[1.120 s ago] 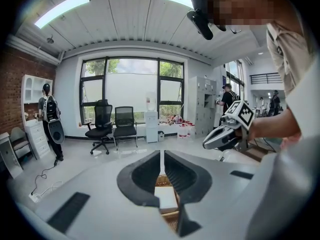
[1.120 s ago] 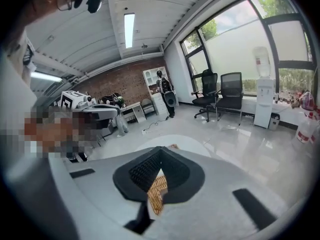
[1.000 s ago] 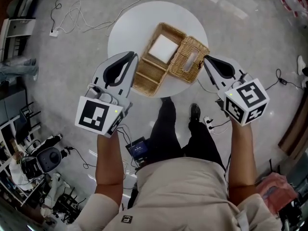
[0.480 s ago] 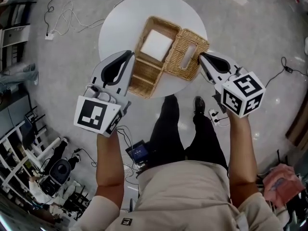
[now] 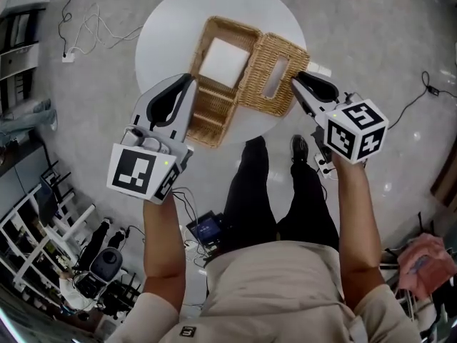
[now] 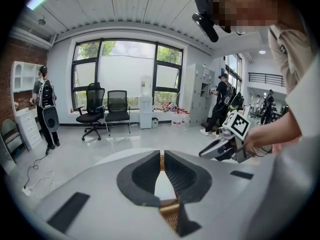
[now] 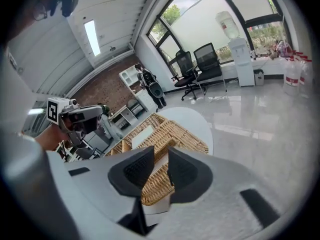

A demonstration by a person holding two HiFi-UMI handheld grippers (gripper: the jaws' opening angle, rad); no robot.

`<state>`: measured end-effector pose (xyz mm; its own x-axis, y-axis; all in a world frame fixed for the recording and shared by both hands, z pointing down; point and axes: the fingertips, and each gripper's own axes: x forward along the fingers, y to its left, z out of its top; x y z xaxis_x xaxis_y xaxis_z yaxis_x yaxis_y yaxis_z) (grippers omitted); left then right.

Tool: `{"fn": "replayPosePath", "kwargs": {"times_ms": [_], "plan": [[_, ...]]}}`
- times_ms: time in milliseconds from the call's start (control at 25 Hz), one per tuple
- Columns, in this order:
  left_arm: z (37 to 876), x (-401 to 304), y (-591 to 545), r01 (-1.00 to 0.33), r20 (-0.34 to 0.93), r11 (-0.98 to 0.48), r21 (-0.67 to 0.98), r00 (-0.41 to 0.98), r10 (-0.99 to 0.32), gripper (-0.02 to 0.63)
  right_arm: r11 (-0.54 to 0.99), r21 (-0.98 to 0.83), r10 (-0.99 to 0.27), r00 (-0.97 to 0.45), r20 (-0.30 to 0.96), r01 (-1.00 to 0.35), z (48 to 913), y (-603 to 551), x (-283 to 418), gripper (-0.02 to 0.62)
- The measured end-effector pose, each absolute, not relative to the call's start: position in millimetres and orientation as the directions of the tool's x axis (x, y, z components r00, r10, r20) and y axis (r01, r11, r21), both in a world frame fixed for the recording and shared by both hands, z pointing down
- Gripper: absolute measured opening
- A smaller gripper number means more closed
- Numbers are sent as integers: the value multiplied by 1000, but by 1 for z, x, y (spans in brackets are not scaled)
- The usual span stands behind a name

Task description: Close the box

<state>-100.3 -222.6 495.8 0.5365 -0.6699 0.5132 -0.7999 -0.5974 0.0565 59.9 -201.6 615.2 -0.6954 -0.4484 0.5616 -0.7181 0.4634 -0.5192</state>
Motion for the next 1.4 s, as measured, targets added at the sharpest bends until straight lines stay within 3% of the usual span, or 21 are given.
{"fn": "replayPosePath", "kwargs": {"times_ms": [360, 760, 1000, 1400], "plan": [[511, -95, -220, -791, 528, -608, 67, 545, -652, 21, 316, -597, -461, -669, 583, -737, 652, -195, 75, 175], [518, -89, -220, -791, 532, -608, 74, 547, -646, 21, 138, -785, -441, -747, 497, -604, 678, -190, 77, 222], [519, -94, -218, -796, 529, -600, 77, 543, -652, 21, 103, -839, -439, -781, 444, -534, 678, -186, 69, 176], [509, -106, -216, -809, 506, -583, 79, 536, -676, 21, 173, -786, -468, -751, 465, -594, 644, -182, 78, 90]]}}
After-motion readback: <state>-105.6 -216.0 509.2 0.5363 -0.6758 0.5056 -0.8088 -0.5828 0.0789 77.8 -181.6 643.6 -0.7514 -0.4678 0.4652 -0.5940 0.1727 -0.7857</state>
